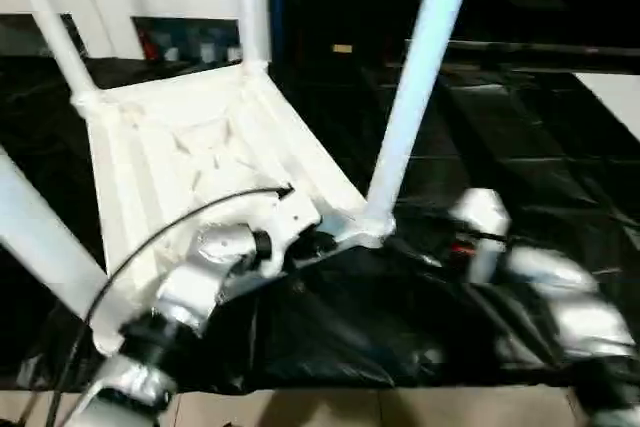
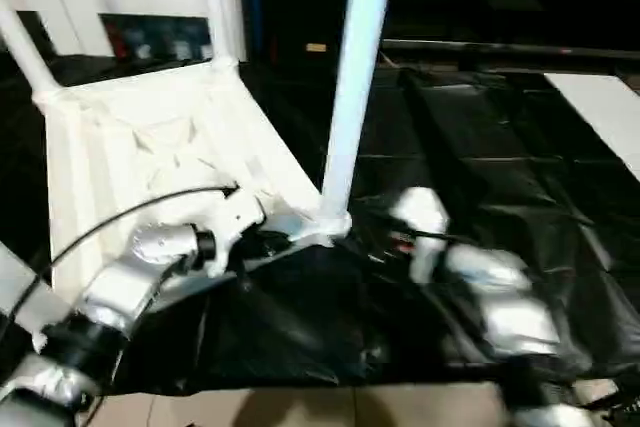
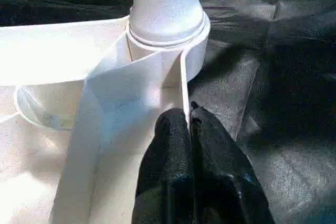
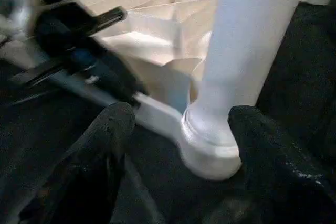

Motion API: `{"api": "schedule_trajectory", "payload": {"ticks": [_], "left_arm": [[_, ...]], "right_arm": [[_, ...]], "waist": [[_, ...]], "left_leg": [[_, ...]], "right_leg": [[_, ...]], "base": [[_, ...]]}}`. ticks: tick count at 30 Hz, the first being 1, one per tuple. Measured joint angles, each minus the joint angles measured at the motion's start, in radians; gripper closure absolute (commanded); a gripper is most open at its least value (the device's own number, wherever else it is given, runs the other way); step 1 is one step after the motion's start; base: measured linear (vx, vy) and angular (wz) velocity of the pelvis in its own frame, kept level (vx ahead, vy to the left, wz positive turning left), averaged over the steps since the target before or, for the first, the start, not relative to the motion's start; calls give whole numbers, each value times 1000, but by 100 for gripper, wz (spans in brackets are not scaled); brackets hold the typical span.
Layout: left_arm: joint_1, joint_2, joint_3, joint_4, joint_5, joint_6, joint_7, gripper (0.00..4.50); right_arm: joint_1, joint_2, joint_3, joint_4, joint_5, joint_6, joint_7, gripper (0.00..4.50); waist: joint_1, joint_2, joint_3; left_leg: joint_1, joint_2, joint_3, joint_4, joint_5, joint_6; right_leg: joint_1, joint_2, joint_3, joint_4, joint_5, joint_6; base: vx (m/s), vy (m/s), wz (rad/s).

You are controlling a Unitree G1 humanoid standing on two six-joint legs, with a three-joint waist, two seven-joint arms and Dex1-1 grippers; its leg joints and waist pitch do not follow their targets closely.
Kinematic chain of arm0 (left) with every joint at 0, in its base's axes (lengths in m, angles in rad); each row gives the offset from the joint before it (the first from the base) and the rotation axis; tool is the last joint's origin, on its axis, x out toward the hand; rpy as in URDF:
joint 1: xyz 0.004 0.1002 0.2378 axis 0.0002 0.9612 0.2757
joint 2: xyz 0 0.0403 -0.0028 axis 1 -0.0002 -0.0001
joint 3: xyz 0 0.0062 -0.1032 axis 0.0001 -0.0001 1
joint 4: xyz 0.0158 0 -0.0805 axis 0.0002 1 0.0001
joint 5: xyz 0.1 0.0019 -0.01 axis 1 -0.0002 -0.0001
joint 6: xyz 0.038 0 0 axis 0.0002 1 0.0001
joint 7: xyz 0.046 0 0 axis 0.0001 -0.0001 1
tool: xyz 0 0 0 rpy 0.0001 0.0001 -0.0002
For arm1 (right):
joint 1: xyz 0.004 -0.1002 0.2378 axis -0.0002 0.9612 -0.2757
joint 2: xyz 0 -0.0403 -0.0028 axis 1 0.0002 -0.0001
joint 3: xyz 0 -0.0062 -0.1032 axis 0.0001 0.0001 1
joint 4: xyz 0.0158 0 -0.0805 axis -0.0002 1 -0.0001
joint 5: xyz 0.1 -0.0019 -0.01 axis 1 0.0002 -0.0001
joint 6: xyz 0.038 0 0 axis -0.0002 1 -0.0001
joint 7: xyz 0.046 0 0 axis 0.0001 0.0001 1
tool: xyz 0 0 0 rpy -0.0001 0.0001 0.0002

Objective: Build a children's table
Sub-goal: Rotate leg to tighten

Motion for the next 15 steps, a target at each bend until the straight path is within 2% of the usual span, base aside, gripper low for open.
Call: {"api": "schedule_trajectory", "payload": {"ticks": [5, 8, 10, 13, 15], "left_arm": [[-2, 53, 8, 36, -35, -69, -120, 450], [-1, 75, -7, 46, -48, -114, -208, 450], [0, 82, -15, 48, -60, -138, -255, 450], [3, 92, -26, 45, -83, -150, -334, 450], [3, 93, -36, 42, -94, -151, -373, 450]], "right_arm": [[-10, -53, -76, 37, 20, 18, -19, 130], [-75, -36, -126, 141, -4, 14, -196, 130], [-105, -29, -160, 179, -22, -1, -301, 130], [-110, 15, -169, 184, -48, -26, -382, 130], [-110, 49, -162, 183, -53, -28, -400, 130]], "waist": [[4, -1, 0], [9, 2, 1], [20, 3, 1], [35, 4, 0], [37, 8, 0]], "left_leg": [[0, 0, -1, 0, 0, 0], [-2, 0, 0, 1, 0, 0], [-4, 0, 1, 2, 0, 0], [-7, 0, 1, 3, 1, 0], [-9, 0, 1, 5, 1, 1]], "right_leg": [[0, 0, -1, 1, 0, 1], [0, -1, 0, 1, 3, -5], [0, -1, 1, 1, 3, -4], [0, -1, 1, 0, 0, -3], [0, -1, 1, 0, -1, -4]], "base": [[0, 0, 0], [0, 0, 0], [0, 0, 0], [0, 0, 0], [0, 0, 0]]}}
